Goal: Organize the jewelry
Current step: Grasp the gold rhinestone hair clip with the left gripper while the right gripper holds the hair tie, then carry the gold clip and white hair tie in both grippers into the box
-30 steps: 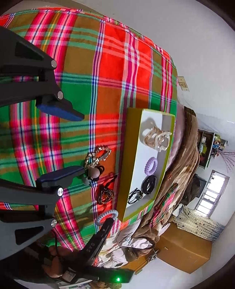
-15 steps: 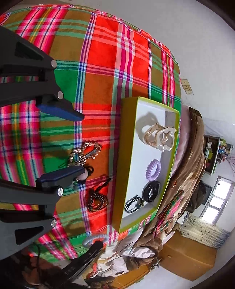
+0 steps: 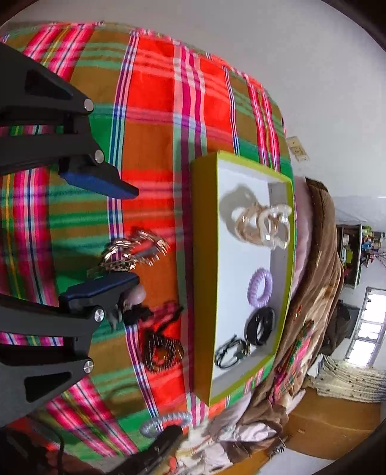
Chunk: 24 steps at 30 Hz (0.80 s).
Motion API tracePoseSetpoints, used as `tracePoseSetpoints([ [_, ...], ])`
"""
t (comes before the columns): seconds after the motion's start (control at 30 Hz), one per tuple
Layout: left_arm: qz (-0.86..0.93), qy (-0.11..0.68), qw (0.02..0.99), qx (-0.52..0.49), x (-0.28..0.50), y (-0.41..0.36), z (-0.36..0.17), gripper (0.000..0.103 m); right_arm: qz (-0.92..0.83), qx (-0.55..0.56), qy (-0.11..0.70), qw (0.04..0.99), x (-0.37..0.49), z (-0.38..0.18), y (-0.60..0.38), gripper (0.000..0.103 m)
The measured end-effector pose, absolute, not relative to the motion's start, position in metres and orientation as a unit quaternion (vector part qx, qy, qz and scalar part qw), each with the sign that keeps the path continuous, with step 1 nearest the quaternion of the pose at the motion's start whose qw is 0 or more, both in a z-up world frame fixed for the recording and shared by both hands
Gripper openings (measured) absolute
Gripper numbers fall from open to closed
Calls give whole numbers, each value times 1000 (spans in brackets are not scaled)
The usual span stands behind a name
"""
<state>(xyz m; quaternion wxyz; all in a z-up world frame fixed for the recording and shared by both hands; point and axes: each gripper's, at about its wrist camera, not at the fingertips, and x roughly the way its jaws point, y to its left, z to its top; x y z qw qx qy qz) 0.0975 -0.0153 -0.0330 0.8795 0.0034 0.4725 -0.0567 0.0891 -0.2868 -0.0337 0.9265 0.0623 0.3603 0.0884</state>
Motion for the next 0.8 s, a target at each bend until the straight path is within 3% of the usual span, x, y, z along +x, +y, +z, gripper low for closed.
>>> tracePoseSetpoints([
  [0.17, -61, 471, 880, -4, 94, -10, -32, 45, 90, 62, 359, 927, 89, -33, -286, 10],
  [0.37, -72, 471, 879, -3, 106, -19, -32, 43, 90, 61, 359, 927, 88, -32, -286, 10],
  [0.47, -74, 470, 880, 3, 105, -21, -32, 27, 90, 62, 360, 927, 89, -32, -286, 10],
  [0.8, -80, 466, 881, -2, 103, -19, -29, 25, 90, 59, 360, 927, 88, -32, -284, 10],
])
